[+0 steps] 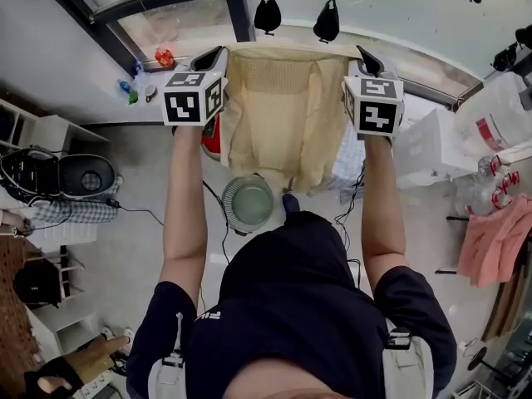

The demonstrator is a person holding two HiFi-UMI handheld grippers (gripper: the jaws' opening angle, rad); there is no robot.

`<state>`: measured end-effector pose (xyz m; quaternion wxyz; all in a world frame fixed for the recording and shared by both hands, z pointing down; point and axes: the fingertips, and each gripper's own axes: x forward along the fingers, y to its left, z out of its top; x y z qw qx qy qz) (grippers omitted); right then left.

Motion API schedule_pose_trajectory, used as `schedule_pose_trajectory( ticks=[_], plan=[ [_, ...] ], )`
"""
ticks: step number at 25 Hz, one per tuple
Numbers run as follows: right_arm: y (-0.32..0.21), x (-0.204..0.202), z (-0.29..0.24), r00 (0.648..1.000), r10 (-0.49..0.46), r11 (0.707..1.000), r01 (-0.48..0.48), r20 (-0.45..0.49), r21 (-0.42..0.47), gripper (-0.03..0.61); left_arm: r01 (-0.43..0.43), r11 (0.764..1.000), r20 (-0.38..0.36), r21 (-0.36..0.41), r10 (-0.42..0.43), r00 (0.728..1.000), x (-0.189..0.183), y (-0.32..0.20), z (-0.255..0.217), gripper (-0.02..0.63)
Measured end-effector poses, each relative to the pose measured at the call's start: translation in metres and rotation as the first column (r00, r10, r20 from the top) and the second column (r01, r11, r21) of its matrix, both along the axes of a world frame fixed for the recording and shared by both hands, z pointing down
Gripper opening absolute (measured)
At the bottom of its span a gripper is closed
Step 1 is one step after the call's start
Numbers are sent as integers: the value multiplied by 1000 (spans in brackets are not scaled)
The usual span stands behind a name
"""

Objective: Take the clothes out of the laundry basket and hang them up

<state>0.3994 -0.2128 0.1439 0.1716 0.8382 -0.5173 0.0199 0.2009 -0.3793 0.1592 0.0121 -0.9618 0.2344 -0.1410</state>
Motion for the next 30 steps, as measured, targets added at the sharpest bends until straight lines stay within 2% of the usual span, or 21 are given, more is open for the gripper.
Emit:
schedule_pose_trajectory(
  ticks=[8,14,20,23,30],
  plan=[
    [-76,81,39,996,-52,996,57,78,-62,12,47,995,57,-84,-42,997,77,-72,30,28],
    [-120,132,113,980,-66,986,92,188,-136,12,78,983,180,-165,-47,982,131,-117,96,28],
    [-155,166,213,959,-55,946,138,277,-293,14,133,948,319,-291,-35,947,167,-152,202,28],
    [-165,179,258,943,-39,924,160,331,-347,14,157,928,366,-339,-24,930,179,-161,247,28],
    [-180,193,322,899,11,900,182,437,-397,14,196,890,391,-411,-22,920,193,-172,310,28]
  ],
)
